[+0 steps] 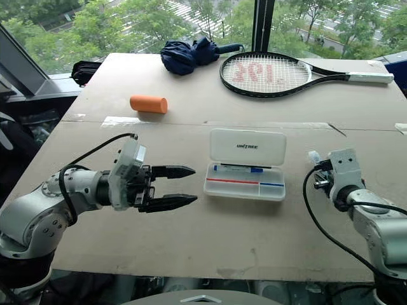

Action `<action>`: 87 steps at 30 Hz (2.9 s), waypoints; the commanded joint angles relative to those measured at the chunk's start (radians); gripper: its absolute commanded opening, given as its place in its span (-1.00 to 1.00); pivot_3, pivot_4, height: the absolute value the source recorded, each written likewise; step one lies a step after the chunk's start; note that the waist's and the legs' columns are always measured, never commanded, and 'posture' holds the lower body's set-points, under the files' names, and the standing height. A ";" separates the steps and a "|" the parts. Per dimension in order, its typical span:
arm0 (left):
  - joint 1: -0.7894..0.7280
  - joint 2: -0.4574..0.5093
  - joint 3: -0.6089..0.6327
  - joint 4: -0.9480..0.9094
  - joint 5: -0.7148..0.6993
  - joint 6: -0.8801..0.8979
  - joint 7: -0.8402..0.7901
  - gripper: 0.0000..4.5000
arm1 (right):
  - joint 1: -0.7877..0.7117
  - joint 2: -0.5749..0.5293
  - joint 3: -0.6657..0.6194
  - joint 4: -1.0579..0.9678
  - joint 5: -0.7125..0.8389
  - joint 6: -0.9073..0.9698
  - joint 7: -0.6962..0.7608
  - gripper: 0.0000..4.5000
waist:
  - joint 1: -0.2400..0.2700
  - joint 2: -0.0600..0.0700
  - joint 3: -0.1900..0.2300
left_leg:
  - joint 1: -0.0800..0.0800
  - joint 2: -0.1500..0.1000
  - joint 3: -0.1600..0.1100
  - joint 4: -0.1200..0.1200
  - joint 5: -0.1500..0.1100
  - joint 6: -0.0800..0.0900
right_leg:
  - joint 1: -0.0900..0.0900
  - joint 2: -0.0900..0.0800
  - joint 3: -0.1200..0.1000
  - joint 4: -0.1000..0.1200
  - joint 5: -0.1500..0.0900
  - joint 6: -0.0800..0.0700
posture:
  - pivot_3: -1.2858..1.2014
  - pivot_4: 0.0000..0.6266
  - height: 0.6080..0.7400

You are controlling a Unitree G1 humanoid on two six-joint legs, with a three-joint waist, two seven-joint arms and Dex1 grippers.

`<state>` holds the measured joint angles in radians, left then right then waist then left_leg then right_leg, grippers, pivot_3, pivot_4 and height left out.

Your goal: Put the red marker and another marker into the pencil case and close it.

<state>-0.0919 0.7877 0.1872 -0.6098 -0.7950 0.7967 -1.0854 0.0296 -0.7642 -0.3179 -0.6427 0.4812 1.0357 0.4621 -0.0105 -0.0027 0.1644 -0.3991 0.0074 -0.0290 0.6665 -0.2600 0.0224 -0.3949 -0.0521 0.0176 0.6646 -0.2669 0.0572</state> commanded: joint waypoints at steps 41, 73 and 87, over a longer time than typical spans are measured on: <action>0.354 0.166 0.265 -0.084 -0.109 -0.181 -0.165 0.54 | -0.163 -0.067 0.009 -0.027 0.073 -0.007 0.431 0.21 | 0.023 -0.006 0.004 | -0.001 0.003 0.000 0.000 0.000 0.000 | -0.001 -0.003 -0.002 -0.003 0.001 -0.003 | 0.03 -0.52 0.88; 0.110 0.123 0.021 -0.018 -0.092 -0.215 -0.129 0.54 | -0.022 -0.112 -0.019 -0.023 0.016 -0.099 0.377 -0.99 | -0.009 -0.002 0.005 | 0.001 0.004 0.003 -0.001 0.000 0.000 | -0.001 0.004 0.002 -0.002 0.001 -0.002 | 0.03 -0.52 0.88; 0.155 0.133 0.058 -0.072 -0.111 -0.196 -0.090 0.54 | -0.331 -0.215 0.518 0.230 -0.191 -0.462 0.651 -0.99 | 0.008 -0.006 0.006 | -0.002 0.003 0.001 0.000 0.000 0.000 | -0.001 0.001 -0.001 -0.003 0.001 -0.002 | 0.03 -0.52 0.88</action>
<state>0.0597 0.9107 0.2076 -0.6313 -0.8756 0.6020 -1.1900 -0.2823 -0.9685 0.1955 -0.4165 0.3064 0.6035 1.0912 -0.0029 -0.0085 0.1703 -0.4008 0.0107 -0.0284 0.6668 -0.2601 0.0221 -0.3960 -0.0514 0.0162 0.6619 -0.2659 0.0553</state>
